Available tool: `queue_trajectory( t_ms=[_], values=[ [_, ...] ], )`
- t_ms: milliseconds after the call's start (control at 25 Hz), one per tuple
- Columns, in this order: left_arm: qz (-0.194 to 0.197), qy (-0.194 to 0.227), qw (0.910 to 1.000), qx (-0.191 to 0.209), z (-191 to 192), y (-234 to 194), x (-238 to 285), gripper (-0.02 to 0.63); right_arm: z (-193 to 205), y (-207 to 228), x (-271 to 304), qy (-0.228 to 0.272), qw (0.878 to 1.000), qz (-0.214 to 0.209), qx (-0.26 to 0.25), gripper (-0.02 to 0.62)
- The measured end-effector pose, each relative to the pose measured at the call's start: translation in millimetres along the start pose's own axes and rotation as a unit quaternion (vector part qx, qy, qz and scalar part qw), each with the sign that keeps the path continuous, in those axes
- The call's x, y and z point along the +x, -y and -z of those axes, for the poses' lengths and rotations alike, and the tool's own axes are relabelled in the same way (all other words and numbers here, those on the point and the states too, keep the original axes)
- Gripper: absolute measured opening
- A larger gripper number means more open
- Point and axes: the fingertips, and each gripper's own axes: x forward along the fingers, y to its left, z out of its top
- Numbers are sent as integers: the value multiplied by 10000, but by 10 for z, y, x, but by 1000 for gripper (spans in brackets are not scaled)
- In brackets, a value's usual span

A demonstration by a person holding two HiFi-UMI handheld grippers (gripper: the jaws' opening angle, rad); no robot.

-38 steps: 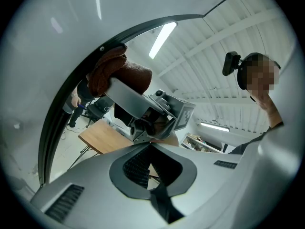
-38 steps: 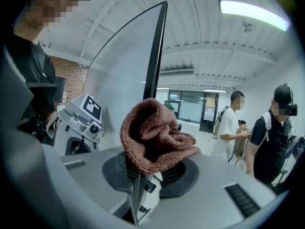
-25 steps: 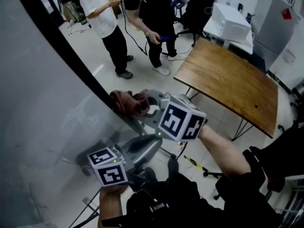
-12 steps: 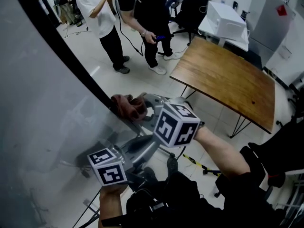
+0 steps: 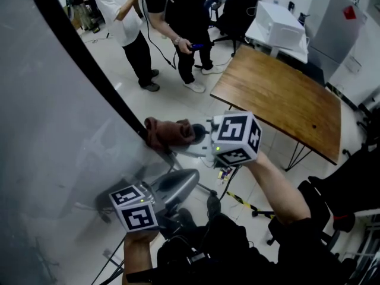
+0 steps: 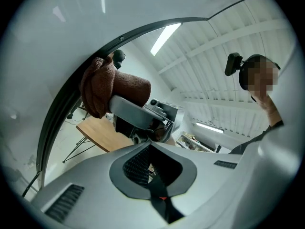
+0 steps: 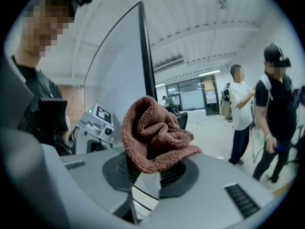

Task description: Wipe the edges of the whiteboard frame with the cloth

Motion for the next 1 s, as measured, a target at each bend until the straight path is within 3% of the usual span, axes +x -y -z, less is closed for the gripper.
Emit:
queue_trajectory(
  t_ms=[120,280,400,600,800,1000],
  values=[
    [24,1,10000,-32,12,-15,-10,-3,68,-49,-58,602,9871,-898,1184,78],
    [36,-16,10000,-68,41,-13,-5,-5,142,-68,-87,1158,9473,-1843,2352,77],
    [32,-27,9999,-104,39,-32,0,-3,166,-40,-21,1353,9196,-2304,2879,77],
    [-27,-10,9999,-167,45,-83,21,-3,431,89,223,1058,9182,-2071,3206,77],
    [-117,-47,9996,-234,96,-127,25,-5,556,177,238,1280,8884,-2228,3803,78],
    [-175,-107,9992,-356,219,-210,40,-3,819,283,333,1170,8826,-2091,4044,78]
  ],
)
